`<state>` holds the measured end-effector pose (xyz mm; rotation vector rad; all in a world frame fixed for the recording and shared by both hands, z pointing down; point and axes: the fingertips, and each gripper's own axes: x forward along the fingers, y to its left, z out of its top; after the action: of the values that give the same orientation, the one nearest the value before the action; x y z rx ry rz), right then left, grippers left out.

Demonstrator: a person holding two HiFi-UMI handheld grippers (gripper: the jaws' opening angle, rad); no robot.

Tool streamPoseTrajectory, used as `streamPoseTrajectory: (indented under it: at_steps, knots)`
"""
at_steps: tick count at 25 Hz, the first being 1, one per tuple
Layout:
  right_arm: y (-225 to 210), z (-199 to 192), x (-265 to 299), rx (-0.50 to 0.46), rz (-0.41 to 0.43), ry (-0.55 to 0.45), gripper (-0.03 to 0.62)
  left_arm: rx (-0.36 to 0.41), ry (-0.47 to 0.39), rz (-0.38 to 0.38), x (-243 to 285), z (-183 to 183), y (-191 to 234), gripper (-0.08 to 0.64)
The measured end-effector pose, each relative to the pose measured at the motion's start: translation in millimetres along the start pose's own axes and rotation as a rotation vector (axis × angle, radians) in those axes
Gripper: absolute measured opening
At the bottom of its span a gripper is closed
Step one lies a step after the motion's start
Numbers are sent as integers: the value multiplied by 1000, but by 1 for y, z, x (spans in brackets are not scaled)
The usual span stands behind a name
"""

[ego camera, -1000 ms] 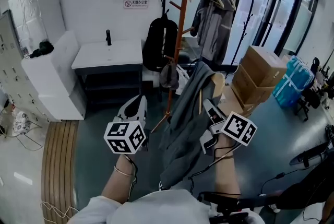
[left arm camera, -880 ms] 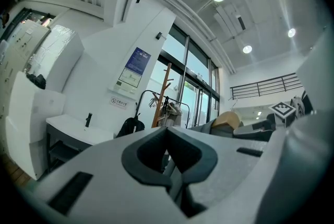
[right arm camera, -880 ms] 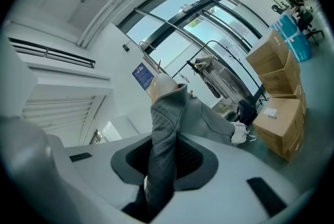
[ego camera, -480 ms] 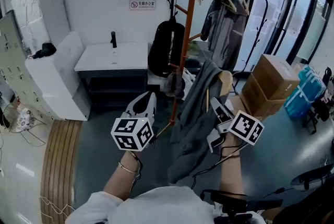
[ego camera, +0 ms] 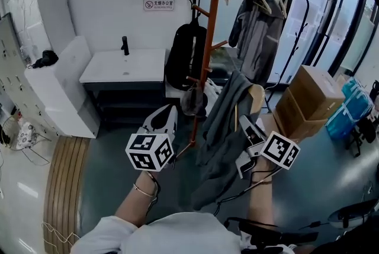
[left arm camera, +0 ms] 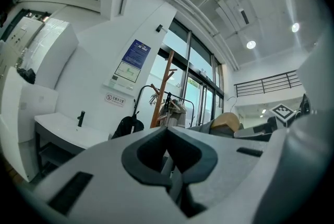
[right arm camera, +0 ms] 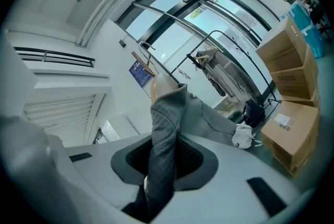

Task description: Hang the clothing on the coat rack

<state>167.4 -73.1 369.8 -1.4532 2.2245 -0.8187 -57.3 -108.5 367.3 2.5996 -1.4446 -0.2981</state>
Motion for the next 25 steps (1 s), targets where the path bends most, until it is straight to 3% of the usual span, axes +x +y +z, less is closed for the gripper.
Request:
streamPoseTrajectory:
  at_steps: [6,14,17,21,25]
  knots:
    - [-19,11,7,12,0,-9,97,13,32,-15,19,-17,-5,8]
    - [-37,10,14,24,-14,-11,97,-14,63,22,30,-32,21,8]
    - [-44,11,21,49,-61,-10,97,-21,58,4,42,-32,25,8]
    - [-52,23,36,-17,-53,-13,97,-22,33,-19,64,-27,30,8]
    - [-60,33,53,13,-81,-15,97,-46,20,-30,90,-27,42,8]
